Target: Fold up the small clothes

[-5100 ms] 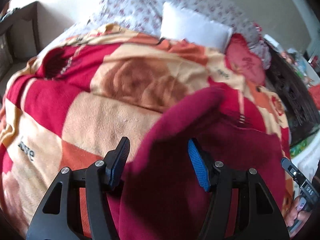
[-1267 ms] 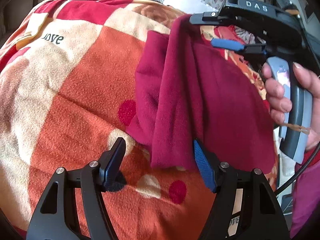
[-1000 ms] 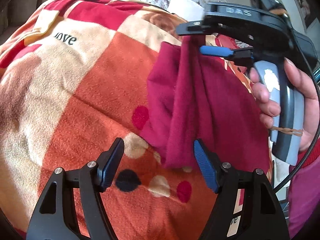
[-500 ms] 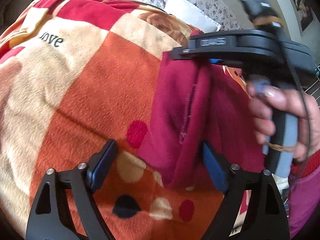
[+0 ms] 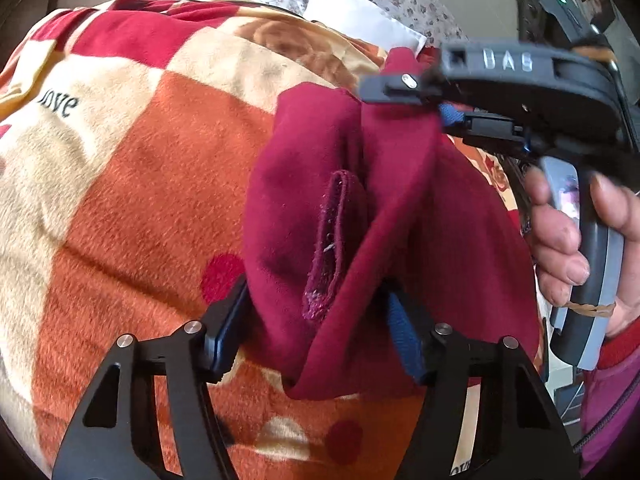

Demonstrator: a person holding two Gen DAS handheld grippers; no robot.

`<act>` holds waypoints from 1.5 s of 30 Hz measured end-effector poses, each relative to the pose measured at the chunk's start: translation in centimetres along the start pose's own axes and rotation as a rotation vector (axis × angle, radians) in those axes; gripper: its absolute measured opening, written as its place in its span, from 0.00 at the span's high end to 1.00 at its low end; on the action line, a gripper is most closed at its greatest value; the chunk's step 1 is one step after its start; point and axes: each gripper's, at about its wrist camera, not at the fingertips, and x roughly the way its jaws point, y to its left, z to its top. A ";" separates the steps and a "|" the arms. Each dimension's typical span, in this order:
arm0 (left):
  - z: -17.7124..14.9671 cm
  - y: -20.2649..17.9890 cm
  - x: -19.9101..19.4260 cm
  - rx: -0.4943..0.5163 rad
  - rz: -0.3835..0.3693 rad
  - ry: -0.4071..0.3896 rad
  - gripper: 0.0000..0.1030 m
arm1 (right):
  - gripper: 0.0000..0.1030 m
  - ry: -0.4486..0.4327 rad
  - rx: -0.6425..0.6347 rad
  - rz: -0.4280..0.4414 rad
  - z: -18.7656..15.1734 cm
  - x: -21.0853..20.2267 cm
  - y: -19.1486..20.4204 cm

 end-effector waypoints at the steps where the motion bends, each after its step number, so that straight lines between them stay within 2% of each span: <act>1: -0.2 0.2 -0.1 -0.013 0.001 -0.004 0.37 | 0.52 0.008 0.000 0.005 0.0 0.3 0.6; 2: -0.3 0.4 -0.1 -0.032 0.001 -0.011 0.37 | 0.47 0.019 -0.007 0.007 0.1 0.7 1.2; 4: -0.5 0.8 -0.2 -0.053 -0.001 -0.019 0.36 | 0.42 0.051 -0.054 -0.035 0.4 1.8 3.1; 6: -0.7 1.2 -0.2 -0.066 0.001 -0.014 0.30 | 0.35 0.111 -0.122 -0.141 0.5 3.6 4.9; 8: -0.6 1.7 0.1 -0.084 -0.019 -0.010 0.28 | 0.34 0.168 -0.181 -0.238 0.2 5.7 6.0; 9: -0.7 1.8 0.1 -0.086 -0.027 -0.013 0.25 | 0.33 0.160 -0.217 -0.270 0.0 6.2 6.6; 10: -0.5 1.9 0.2 -0.085 -0.036 -0.015 0.23 | 0.35 0.144 -0.235 -0.285 -0.3 6.3 6.8; 11: 0.0 2.0 0.7 -0.079 -0.040 -0.015 0.22 | 0.46 0.120 -0.251 -0.301 -0.6 6.1 6.8; 12: 0.1 1.9 0.9 -0.073 -0.036 -0.015 0.22 | 0.63 0.105 -0.260 -0.315 -0.8 5.8 6.5; 13: 0.2 1.7 1.1 -0.068 -0.029 -0.016 0.22 | 0.68 0.093 -0.257 -0.305 -0.9 5.3 6.0; 14: 0.3 1.3 1.1 -0.056 -0.014 -0.008 0.22 | 0.79 0.082 -0.231 -0.256 -0.9 4.5 5.0; 15: 0.4 0.8 1.2 -0.043 -0.010 0.002 0.35 | 0.86 0.076 -0.187 -0.192 -0.9 3.6 3.6; 17: 0.5 -0.9 0.4 -0.008 -0.044 -0.001 0.61 | 0.88 0.059 -0.105 -0.097 -0.9 1.8 1.3; 20: 0.8 -4.2 -2.1 0.090 -0.048 -0.067 0.66 | 0.88 -0.017 -0.050 -0.015 -1.6 -2.0 -1.2; 25: 1.1 -11.3 -4.4 0.230 -0.108 -0.111 0.68 | 0.88 -0.153 0.015 0.068 -2.5 -9.2 -4.4; 28: 0.2 -16.3 -4.3 0.335 -0.142 -0.110 0.68 | 0.89 -0.228 0.043 0.060 -3.8 -14.0 -7.0; 31: -1.3 -20.0 -3.1 0.405 -0.162 -0.082 0.68 | 0.89 -0.260 0.080 0.022 -5.6 -16.8 -10.2; 33: -1.4 -21.8 -1.0 0.418 -0.177 -0.049 0.68 | 0.89 -0.257 0.123 -0.011 -7.5 -17.8 -13.3; 36: -3.6 -24.3 2.1 0.458 -0.183 0.018 0.68 | 0.89 -0.232 0.187 -0.084 -10.3 -17.5 -17.2; 40: -6.3 -26.8 5.5 0.507 -0.127 0.101 0.68 | 0.89 -0.161 0.295 -0.113 -13.6 -15.4 -22.0; 41: -6.9 -27.0 5.5 0.527 -0.104 0.108 0.67 | 0.88 -0.158 0.336 -0.093 -14.4 -14.9 -23.1; 43: -7.1 -27.5 4.7 0.567 -0.091 0.117 0.64 | 0.78 -0.179 0.389 -0.044 -15.2 -15.4 -24.3; 44: -7.6 -27.7 3.1 0.584 -0.102 0.119 0.59 | 0.65 -0.188 0.410 -0.057 -15.5 -16.0 -24.7; 45: -7.4 -27.5 2.7 0.592 -0.120 0.117 0.58 | 0.62 -0.198 0.414 -0.072 -15.6 -16.6 -24.9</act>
